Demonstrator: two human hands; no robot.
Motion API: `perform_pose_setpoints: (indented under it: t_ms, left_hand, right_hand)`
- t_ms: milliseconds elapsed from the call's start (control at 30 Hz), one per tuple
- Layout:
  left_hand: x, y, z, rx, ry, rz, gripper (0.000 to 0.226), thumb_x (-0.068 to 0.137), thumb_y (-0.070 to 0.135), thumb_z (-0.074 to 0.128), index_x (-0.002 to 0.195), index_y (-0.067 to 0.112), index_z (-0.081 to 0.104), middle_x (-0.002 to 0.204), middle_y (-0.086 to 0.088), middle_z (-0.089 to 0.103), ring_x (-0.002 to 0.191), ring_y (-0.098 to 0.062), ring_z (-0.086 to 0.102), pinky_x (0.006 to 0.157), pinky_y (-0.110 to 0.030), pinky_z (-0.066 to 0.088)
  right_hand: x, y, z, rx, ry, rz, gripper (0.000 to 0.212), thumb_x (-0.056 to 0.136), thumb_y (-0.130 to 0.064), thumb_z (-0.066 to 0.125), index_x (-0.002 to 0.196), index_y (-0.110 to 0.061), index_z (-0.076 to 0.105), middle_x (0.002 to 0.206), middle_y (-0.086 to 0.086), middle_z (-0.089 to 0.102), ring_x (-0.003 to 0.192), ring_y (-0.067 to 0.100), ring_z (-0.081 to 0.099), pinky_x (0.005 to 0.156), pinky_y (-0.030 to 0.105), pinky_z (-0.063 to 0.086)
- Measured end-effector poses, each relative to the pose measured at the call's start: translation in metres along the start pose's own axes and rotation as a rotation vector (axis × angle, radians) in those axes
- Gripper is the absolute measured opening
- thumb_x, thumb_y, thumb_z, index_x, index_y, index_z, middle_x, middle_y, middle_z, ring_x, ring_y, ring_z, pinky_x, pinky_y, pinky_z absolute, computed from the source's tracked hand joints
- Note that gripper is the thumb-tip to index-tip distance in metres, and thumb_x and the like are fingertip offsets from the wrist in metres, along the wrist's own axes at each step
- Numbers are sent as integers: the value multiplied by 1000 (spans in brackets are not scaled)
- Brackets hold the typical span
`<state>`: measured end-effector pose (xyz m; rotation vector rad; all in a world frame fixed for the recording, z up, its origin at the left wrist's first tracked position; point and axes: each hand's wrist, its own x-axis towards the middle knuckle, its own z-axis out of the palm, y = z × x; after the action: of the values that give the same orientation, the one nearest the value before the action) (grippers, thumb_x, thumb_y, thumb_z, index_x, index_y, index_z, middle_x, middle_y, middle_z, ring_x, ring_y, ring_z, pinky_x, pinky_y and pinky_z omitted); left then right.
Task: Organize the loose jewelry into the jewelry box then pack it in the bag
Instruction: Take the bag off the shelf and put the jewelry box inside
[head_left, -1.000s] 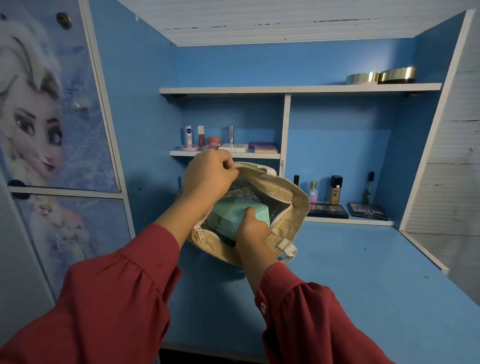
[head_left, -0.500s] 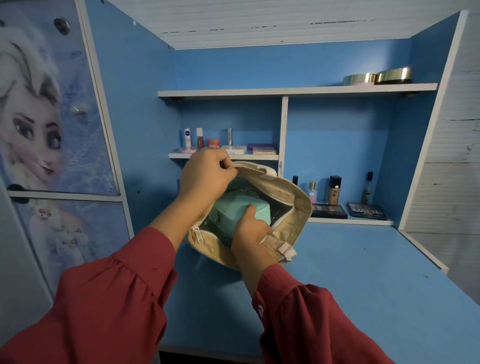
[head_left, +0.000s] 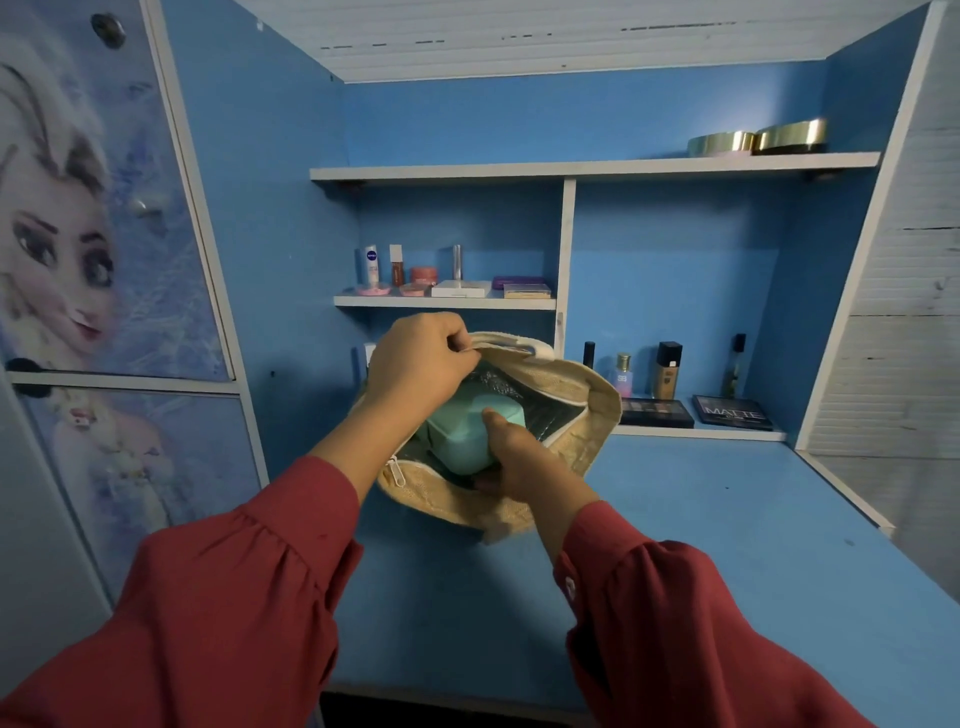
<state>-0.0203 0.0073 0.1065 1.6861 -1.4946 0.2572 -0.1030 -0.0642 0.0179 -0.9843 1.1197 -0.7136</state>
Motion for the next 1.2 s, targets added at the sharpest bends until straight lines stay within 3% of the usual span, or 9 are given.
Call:
perform_pose_setpoints:
  t_ms: [200,300,367,467,600,867,1000,1100,1200]
  left_hand:
    - [2,2,2,16,-9,-4,12,79,25,70,69,21,65,69,7,65,69,-14,61,62,-31,51]
    - [1,5,2,15,-8,-3,13,79,24,70,68,22,64,68,8,64,68,-13,60,58,-27,46]
    - [1,6,3,28,-13,2,12,80,25,70,69,22,65,68,8,64,67,-12,59,56,-25,43]
    - [0,6,4,41,-24,8,11,79,24,70,70,20,65,68,7,64,68,-14,59,56,-28,44]
    - [-2,7,6,43,-23,8,9,79,22,70,71,19,67,68,7,65,68,-13,59,55,-26,42]
    - [-3,7,5,47,-24,5,9,80,22,69,71,19,66,67,8,63,67,-13,58,57,-28,43]
    - [-4,5,6,44,-22,2,11,80,23,70,71,19,66,67,9,62,65,-11,57,51,-24,39]
    - [-2,3,9,32,-16,0,12,80,23,70,70,20,65,69,8,64,66,-12,59,53,-26,44]
    - [-2,4,11,20,-9,10,12,80,23,71,69,20,65,70,7,66,67,-14,60,59,-33,50]
  right_hand:
    - [-20,-17,-39,-712,-107,-44,43,98,-46,43,123,-11,45,80,9,65,59,19,57,56,26,47]
    - [-24,-17,-49,-1270,-137,-269,23,93,-32,57,102,-10,59,84,3,60,68,16,53,63,26,42]
    - [-22,-10,-51,-1520,-105,-431,32,93,-31,57,114,-8,63,105,8,62,90,21,57,76,29,44]
    - [-13,0,-57,-1514,-57,-608,29,92,-20,56,118,-24,68,119,1,63,109,23,57,89,30,44]
    - [-1,12,-63,-1607,-42,-621,30,92,-23,55,116,-35,67,120,-3,63,110,23,56,86,31,45]
    - [-3,10,-67,-1305,18,-706,22,85,-7,55,95,-17,73,104,3,69,99,21,60,78,26,44]
    - [-17,-5,-74,-1168,82,-651,22,75,-33,51,67,-16,62,78,4,65,78,23,58,62,30,42]
    - [-25,-10,-71,-1320,353,-815,40,70,-46,36,73,-18,64,73,2,63,79,22,53,73,30,34]
    - [-23,-8,-55,-1501,415,-935,29,87,-38,45,101,-24,66,102,4,65,106,27,52,88,37,31]
